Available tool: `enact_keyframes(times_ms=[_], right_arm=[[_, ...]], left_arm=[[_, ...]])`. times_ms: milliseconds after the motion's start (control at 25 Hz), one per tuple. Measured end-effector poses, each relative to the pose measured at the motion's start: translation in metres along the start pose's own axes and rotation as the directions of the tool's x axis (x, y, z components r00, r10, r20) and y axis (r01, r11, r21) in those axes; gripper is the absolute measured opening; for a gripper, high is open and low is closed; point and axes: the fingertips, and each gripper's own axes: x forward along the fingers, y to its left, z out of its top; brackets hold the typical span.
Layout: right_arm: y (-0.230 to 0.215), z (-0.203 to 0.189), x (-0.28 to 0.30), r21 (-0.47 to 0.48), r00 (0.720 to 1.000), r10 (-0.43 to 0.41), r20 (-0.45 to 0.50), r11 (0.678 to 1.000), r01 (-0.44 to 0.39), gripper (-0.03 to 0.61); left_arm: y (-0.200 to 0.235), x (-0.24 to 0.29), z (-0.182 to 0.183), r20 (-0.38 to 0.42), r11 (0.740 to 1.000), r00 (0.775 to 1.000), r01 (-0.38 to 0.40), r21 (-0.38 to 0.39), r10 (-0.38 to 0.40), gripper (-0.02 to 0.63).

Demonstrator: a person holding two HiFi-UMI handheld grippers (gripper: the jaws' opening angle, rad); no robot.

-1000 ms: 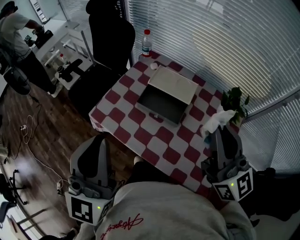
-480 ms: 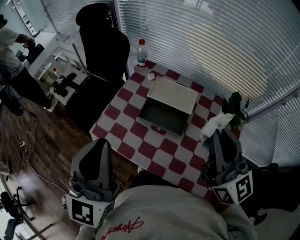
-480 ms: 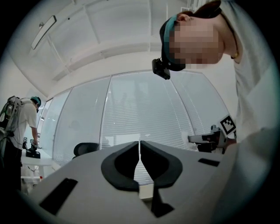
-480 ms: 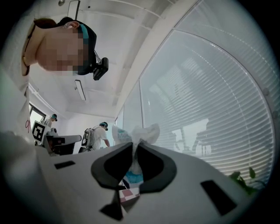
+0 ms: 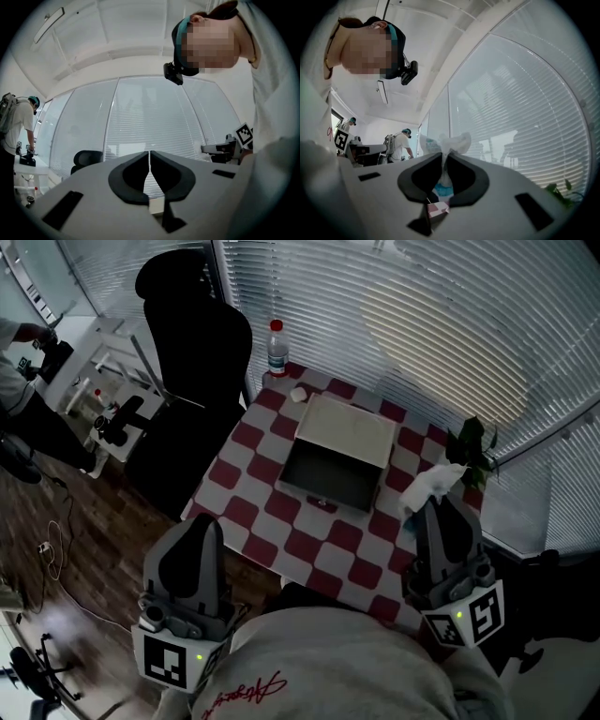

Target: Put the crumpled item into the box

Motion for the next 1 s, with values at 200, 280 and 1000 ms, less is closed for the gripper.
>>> enact_keyframes(times_ms=[200, 280, 1000], right_arm=[[0.004, -0.007, 0.002, -0.007, 1.000, -0.027, -0.003, 1.000, 0.027, 0.048], [0.004, -0.009, 0.002, -0.005, 0.999, -0.037, -0.007, 0.999, 0.037, 0.048], [-0.002, -0.017, 0.009, -0.043, 0.998, -0.049, -0.026, 0.998, 0.048, 0.048]], left_arm=[[0.007, 0.001, -0.009, -0.007, 0.999, 0.999, 0.032, 0.000, -0.032, 0.025], [0.008, 0.003, -0.010, -0.013, 0.999, 0.999, 0.039, -0.004, -0.039, 0.025], [0.012, 0.003, -0.013, -0.015, 1.000, 1.000, 0.015, -0.024, -0.015, 0.025]])
